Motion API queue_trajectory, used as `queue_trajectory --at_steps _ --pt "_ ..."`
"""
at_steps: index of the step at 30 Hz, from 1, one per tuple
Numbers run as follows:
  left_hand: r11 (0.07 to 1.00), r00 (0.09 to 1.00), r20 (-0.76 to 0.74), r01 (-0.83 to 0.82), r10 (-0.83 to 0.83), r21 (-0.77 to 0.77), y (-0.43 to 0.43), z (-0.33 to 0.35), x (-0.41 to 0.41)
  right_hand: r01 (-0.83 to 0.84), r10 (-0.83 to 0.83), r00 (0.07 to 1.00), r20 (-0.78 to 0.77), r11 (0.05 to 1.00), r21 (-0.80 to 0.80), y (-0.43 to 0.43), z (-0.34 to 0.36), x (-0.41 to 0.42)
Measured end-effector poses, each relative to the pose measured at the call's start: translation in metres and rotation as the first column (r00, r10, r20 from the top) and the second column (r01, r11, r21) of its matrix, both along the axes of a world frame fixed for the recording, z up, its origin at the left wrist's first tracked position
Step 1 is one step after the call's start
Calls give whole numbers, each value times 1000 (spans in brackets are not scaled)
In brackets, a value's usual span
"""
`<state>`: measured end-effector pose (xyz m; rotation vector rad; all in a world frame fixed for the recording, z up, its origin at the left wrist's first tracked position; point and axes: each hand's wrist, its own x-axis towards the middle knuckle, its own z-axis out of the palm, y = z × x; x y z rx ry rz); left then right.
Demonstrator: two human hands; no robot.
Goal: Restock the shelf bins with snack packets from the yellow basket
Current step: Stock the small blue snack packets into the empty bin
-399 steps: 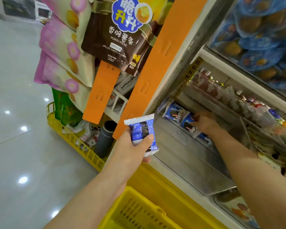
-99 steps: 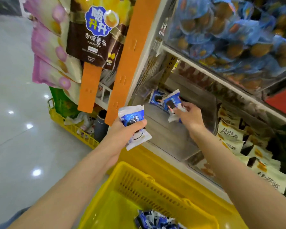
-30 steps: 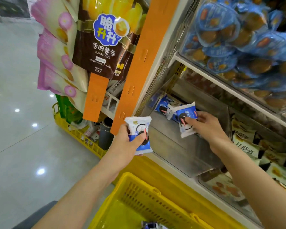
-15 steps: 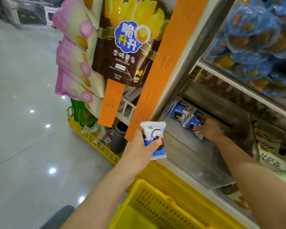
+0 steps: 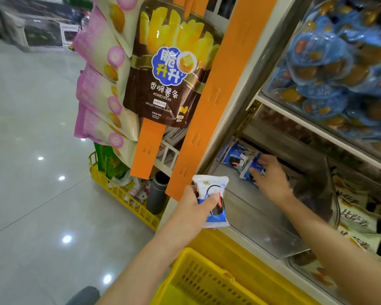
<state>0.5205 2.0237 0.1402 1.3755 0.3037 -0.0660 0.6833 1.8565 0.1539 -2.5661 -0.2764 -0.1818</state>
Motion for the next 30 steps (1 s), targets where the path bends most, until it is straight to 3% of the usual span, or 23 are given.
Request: queue_trajectory --at_steps 2,5,10,12,15,18,20,23,26,30 --pt "998 999 -46 1 -4 -57 -1 1 0 -103 106 994 -11 982 156 4 9 -42" --pt "996 997 -29 70 -72 -46 -6 -1 -2 -224 245 968 -58 943 245 6 19 -95" --pt "947 960 41 266 -278 181 -18 -8 -8 -302 332 924 -190 937 174 -5 24 -127" --pt "947 960 53 262 -276 188 -22 -9 -10 -270 305 930 -205 946 182 -13 25 -127" --pt "976 982 124 121 -145 178 -26 -8 -12 -68 216 929 -301 899 433 -31 23 -130" --pt "991 971 239 -4 -27 130 -31 -7 -10 47 218 884 -414 839 542 -49 14 -148" --pt "989 952 301 5 -49 146 -38 -5 -12 24 236 870 -433 857 515 -58 6 -163" --pt "981 941 322 37 -99 193 -49 -6 -18 -68 206 903 -376 935 348 -65 2 -179" --pt "973 939 327 30 -107 231 -58 -6 -23 -194 268 903 -336 952 238 -63 4 -188" --pt "962 928 363 -17 -86 272 -69 1 -24 -205 261 937 -231 949 240 -58 9 -192"
